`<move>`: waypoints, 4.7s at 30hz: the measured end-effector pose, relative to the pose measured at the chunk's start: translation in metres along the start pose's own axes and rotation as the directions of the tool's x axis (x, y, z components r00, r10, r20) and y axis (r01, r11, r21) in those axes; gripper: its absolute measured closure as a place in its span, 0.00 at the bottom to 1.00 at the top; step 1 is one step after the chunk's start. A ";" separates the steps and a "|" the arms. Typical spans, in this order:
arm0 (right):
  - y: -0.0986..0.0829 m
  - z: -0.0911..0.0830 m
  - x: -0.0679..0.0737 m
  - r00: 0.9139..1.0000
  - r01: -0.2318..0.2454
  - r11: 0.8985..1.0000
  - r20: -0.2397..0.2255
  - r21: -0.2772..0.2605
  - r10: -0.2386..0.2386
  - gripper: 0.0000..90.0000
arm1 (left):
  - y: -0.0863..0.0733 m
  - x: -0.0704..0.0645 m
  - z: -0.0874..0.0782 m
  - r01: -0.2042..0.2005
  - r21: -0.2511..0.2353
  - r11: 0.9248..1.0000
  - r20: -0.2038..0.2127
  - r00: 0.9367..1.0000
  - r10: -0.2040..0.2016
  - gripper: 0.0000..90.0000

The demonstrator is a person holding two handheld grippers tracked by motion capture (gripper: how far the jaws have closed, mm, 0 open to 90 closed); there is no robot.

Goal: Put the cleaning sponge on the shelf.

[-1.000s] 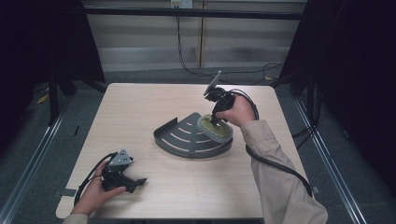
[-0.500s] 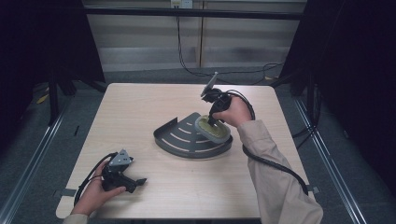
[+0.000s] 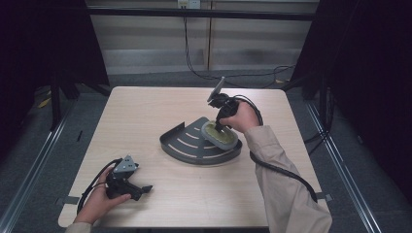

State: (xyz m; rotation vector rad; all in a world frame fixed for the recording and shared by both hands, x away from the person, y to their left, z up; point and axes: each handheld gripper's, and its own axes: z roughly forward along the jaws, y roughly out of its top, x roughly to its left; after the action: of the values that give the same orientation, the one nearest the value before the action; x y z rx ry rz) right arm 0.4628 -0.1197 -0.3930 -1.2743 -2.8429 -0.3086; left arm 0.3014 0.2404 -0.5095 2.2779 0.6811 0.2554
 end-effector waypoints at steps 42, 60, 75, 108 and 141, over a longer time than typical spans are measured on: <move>-0.012 0.023 -0.002 1.000 -0.013 1.000 -0.012 0.012 0.013 0.79 | 0.000 0.000 0.000 0.000 -0.001 1.000 0.001 1.000 0.000 0.00; -0.016 0.029 -0.005 1.000 -0.022 1.000 -0.013 0.012 0.022 0.79 | 0.000 0.000 0.000 0.000 0.000 1.000 0.002 1.000 0.000 0.00; -0.017 0.033 -0.005 1.000 -0.022 1.000 -0.008 0.013 0.022 0.79 | 0.000 0.000 0.000 0.000 0.000 1.000 0.001 1.000 0.000 0.00; -0.020 0.029 -0.004 0.999 -0.052 0.999 0.010 -0.015 0.052 0.41 | 0.000 0.000 0.000 0.000 -0.001 1.000 0.004 1.000 0.000 0.00; -0.062 -0.001 -0.008 1.000 -0.008 0.998 0.004 -0.061 0.009 0.18 | 0.000 0.000 0.000 0.004 -0.003 1.000 0.006 1.000 -0.004 0.00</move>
State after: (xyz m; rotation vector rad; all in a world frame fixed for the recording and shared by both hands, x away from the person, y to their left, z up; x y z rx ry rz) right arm 0.4220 -0.1657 -0.4031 -1.2983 -2.8520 -0.3950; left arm 0.3015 0.2406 -0.5098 2.2731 0.6819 0.2478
